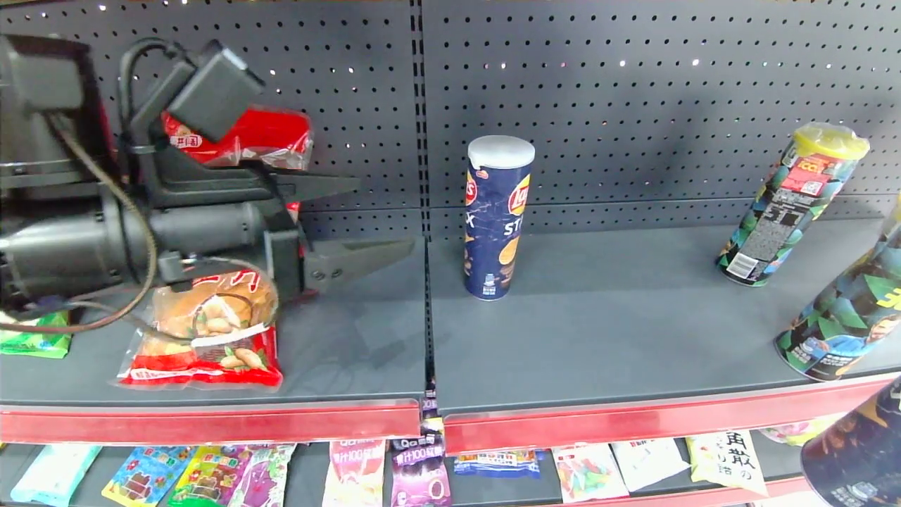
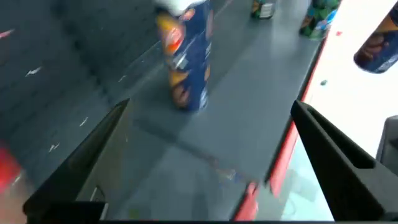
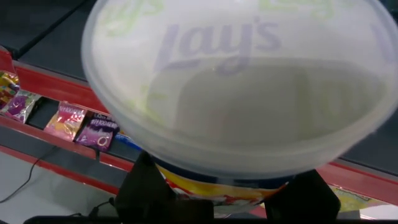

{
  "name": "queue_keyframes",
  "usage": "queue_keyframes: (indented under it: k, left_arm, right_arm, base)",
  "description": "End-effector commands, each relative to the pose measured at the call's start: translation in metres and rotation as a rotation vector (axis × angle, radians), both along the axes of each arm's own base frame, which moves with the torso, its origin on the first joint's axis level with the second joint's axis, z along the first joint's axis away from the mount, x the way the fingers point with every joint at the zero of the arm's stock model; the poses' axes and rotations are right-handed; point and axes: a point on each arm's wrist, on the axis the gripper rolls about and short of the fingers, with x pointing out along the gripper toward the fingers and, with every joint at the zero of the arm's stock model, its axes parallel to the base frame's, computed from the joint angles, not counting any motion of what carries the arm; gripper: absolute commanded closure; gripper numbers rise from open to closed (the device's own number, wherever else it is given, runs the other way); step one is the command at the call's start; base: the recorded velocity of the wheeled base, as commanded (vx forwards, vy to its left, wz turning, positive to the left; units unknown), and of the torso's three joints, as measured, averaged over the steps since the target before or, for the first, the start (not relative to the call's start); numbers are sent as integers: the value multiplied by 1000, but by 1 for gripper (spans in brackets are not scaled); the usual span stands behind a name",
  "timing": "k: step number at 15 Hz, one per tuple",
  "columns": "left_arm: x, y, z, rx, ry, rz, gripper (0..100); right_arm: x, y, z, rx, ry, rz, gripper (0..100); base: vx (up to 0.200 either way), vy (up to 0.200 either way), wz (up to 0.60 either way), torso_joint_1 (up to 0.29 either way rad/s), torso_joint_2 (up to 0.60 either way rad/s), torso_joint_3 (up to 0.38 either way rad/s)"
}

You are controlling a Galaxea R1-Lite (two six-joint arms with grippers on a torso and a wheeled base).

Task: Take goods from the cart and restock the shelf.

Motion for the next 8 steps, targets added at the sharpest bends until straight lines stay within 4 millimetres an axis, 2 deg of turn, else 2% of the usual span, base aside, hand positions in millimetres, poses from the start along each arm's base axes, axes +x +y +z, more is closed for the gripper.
queue_keyframes:
  k: [1, 4, 8]
  left_arm:
    - [31, -32, -17, 30, 51, -34, 0]
    - [43, -54, -20, 45, 44, 5, 0]
    - [44, -78, -24, 69, 34, 65, 0]
  right_arm:
    - [1, 0, -1, -1, 6, -4, 100]
    - [0, 0, -2, 0, 6, -8, 100]
    - [-1, 0, -3, 0, 5, -11, 100]
  base:
    - [0, 0, 0, 0, 0, 0]
    - [0, 0, 0, 0, 0, 0]
    - [0, 0, 0, 0, 0, 0]
